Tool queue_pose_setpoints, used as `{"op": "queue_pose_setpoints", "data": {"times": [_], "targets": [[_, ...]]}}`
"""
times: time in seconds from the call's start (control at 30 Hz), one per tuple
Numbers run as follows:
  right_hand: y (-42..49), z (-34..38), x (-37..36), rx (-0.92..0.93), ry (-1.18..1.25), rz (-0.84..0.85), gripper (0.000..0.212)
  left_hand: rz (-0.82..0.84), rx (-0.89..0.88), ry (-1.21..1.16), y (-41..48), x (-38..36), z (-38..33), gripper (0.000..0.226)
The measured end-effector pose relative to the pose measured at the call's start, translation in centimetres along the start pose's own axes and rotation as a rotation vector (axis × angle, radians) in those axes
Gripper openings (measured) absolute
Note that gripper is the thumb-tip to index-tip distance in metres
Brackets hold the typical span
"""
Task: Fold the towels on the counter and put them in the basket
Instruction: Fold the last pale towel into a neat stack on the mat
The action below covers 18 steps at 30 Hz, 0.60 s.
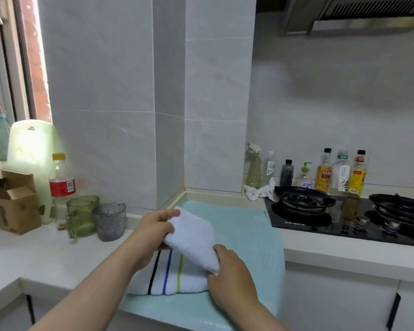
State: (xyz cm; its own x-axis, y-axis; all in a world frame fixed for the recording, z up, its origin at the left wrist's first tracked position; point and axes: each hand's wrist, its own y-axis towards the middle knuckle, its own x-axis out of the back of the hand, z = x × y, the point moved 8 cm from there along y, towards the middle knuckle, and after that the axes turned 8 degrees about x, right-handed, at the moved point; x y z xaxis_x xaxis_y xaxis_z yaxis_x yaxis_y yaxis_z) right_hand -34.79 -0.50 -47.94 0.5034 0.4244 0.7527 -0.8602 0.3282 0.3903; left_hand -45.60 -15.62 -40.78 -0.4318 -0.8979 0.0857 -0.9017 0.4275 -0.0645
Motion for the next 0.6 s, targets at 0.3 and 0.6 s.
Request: {"op": "queue_pose_setpoints", "data": {"times": [0.3,0.6], "targets": [[-0.2,1.6,-1.8,0.142,0.007,0.211,0.061,-0.124,0.109,0.384,-0.6,5.8,7.1,0.053],[-0.1,3.9,-1.7,0.259,-0.044,0.331,0.057,-0.163,0.031,0.777,-0.2,7.3,7.0,0.057]]}}
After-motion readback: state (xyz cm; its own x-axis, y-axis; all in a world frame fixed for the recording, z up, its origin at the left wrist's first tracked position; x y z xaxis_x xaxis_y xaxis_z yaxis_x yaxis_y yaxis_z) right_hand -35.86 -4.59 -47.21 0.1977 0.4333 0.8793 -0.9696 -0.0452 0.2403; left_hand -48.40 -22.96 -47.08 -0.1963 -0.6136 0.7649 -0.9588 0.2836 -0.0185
